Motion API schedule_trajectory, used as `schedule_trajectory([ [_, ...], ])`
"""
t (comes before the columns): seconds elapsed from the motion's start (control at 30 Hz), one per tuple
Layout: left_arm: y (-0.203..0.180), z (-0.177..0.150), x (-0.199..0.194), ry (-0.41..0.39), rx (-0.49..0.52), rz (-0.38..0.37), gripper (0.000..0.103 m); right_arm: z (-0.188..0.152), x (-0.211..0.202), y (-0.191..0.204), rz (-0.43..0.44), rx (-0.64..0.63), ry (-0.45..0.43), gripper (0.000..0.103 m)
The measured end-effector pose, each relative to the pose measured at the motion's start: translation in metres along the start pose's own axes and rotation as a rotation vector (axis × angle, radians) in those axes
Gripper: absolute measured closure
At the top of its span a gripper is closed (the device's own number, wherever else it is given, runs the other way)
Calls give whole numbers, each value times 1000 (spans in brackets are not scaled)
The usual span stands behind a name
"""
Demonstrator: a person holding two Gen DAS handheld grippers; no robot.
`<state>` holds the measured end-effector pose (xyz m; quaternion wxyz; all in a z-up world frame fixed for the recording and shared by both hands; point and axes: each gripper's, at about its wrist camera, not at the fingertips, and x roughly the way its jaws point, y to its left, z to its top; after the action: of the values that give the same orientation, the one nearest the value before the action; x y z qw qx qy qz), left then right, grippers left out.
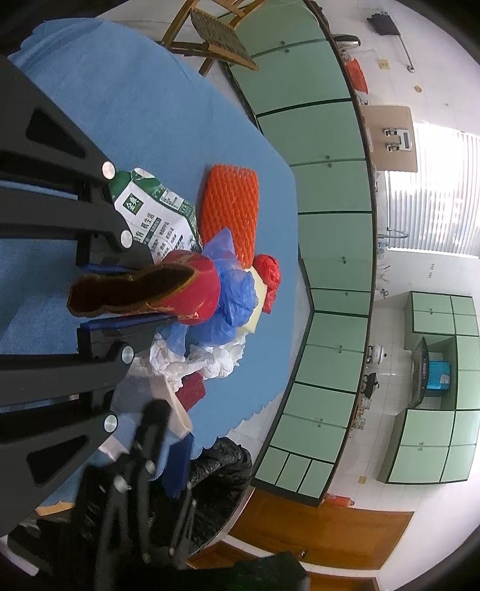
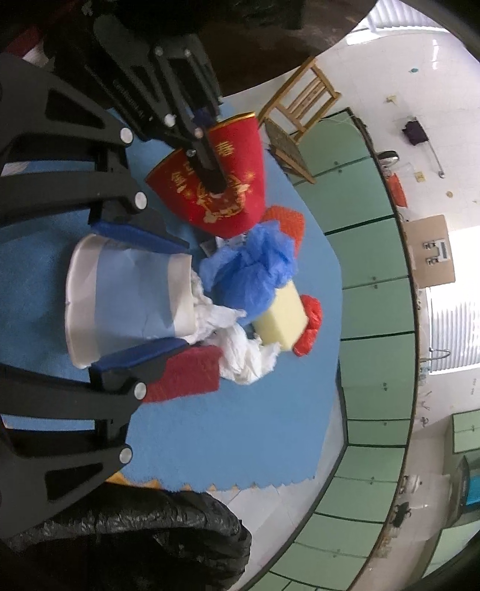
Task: Collect trash
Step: 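Grasp the red paper cup with the left tool while the right tool grasps the white paper cup, then carry both cups over the bin and open both tools to drop them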
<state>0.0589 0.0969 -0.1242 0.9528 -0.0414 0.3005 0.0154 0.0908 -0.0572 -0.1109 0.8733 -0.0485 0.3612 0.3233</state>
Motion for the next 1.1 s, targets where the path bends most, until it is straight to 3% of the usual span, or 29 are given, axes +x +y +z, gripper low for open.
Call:
schedule_trajectory([
  [0.57, -40, 41, -12, -77, 51, -75, 85, 34, -73, -55, -116, 50, -179, 57],
  [0.8, -90, 70, -3, -122, 98, -175, 85, 34, -116, -99, -223, 101, -256, 57],
  [1.1, -170, 89, 21, -120, 150, -318, 85, 11, -167, -173, -394, 199, -296, 57],
])
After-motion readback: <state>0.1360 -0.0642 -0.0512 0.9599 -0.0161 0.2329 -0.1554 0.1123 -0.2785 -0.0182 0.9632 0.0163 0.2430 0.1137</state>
